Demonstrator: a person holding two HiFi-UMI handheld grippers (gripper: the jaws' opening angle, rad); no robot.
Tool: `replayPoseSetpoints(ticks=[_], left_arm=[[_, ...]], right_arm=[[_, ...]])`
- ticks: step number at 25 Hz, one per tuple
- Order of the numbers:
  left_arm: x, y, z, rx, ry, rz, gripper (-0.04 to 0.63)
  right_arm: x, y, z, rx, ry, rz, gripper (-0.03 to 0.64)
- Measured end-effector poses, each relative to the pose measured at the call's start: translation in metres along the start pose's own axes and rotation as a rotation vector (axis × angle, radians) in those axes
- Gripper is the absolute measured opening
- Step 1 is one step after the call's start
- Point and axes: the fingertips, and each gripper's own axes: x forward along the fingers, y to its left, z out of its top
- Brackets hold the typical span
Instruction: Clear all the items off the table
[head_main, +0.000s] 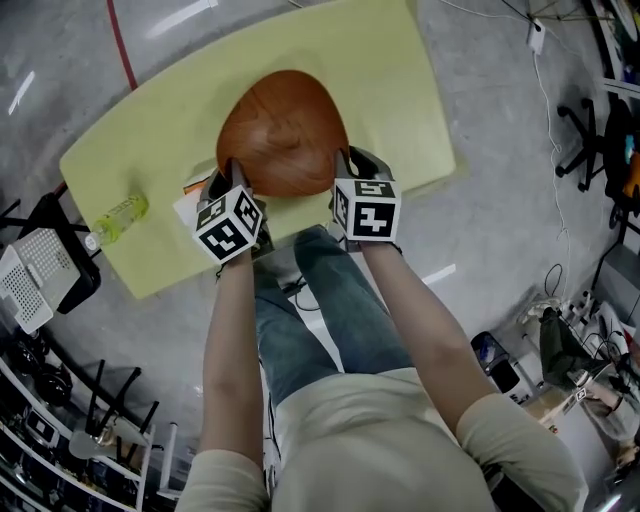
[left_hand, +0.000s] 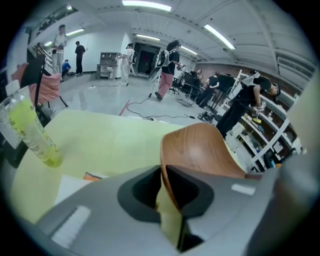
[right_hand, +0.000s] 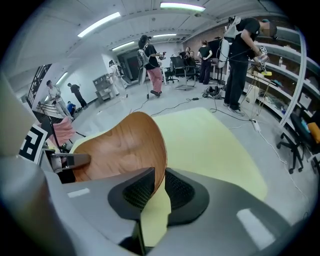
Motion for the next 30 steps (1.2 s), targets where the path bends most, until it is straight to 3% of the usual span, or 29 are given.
replayPoseSetpoints(ticks=[5,30], left_arm=[[-0.037,0.007,0.005,-0.056,-0.032,0.011,0.032],[-0.203,0.032,0.02,-0.157,-0.143,0.055,0.034]], right_arm=[[-0.028,0.016,0.006,-0.025,-0.026,0.005,0.058],[-0.169,0.09,0.027,-0.156,-0.128,0.081,0.057]])
